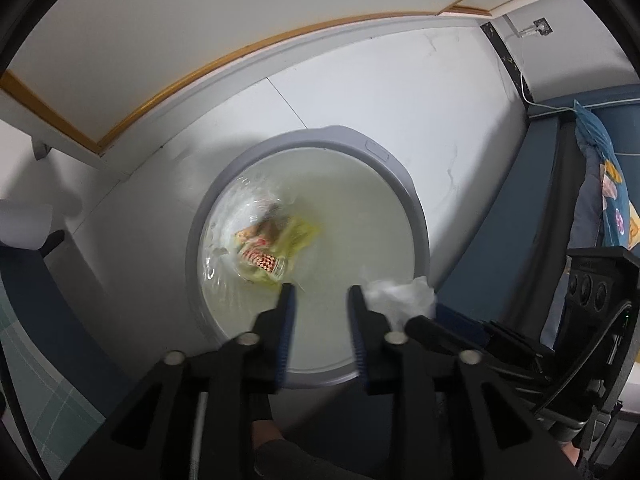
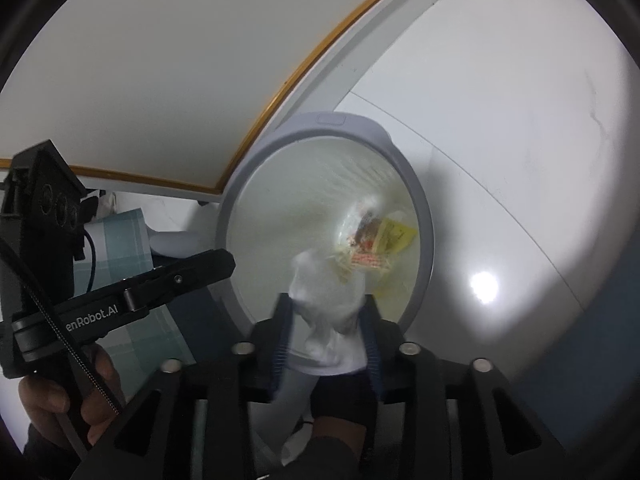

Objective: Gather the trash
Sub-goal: 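Open both tools to drop the tissue and packet into the bin, then move both open tools back toward the table, then lower the right tool onto the white foam strip and close it, then grasp the crumpled white tissue with the left tool while the right holds the foam strip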

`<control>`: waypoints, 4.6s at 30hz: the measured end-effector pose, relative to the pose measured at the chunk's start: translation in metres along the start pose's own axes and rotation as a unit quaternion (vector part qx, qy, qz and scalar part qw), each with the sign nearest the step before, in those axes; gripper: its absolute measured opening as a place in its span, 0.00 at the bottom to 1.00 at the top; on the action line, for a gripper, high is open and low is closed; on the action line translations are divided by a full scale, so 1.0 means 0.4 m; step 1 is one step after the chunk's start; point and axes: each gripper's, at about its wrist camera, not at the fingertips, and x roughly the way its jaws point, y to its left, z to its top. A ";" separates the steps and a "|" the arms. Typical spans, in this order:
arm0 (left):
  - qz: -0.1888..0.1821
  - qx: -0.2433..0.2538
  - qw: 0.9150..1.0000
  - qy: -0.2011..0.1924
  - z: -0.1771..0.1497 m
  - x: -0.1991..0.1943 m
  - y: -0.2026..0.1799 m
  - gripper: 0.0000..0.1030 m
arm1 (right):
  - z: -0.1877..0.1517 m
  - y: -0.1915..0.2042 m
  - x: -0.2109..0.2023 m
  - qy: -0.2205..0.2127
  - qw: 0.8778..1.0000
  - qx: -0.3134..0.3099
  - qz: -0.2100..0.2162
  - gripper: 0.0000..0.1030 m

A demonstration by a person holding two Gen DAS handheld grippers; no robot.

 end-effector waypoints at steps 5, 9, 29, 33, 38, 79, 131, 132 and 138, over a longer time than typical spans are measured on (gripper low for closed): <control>0.026 0.004 0.999 -0.033 -0.008 -0.036 0.019 0.46 | -0.001 -0.010 -0.013 -0.006 1.000 0.005 -0.002 0.47; 0.041 0.009 0.997 -0.065 -0.020 -0.085 0.035 0.49 | -0.005 0.004 -0.042 -0.016 1.000 -0.007 -0.009 0.49; 0.102 0.012 0.938 -0.331 -0.192 -0.553 0.036 0.73 | -0.085 0.434 -0.462 -0.207 0.956 -0.201 -0.043 0.59; 0.099 -0.012 0.925 -0.365 -0.251 -0.643 0.074 0.74 | -0.134 0.536 -0.510 -0.236 0.939 -0.243 -0.053 0.65; 0.128 -0.027 0.907 -0.401 -0.330 -0.714 0.113 0.76 | -0.201 0.645 -0.558 -0.255 0.922 -0.288 -0.041 0.66; 0.268 -0.297 0.759 -0.514 -0.947 -0.909 0.569 0.89 | -0.755 1.174 -0.263 -0.211 0.834 -0.495 0.119 0.87; 0.218 -0.330 0.804 -0.444 -1.005 -0.812 0.800 0.89 | -0.902 1.191 0.178 -0.037 0.780 -0.625 0.004 0.13; 0.214 -0.333 0.806 -0.441 -1.004 -0.812 0.803 0.89 | -0.902 1.189 0.175 -0.035 0.780 -0.624 0.005 0.13; 0.201 -0.334 0.810 -0.438 -0.998 -0.812 0.803 0.89 | -0.899 1.170 0.141 -0.026 0.783 -0.621 0.009 0.12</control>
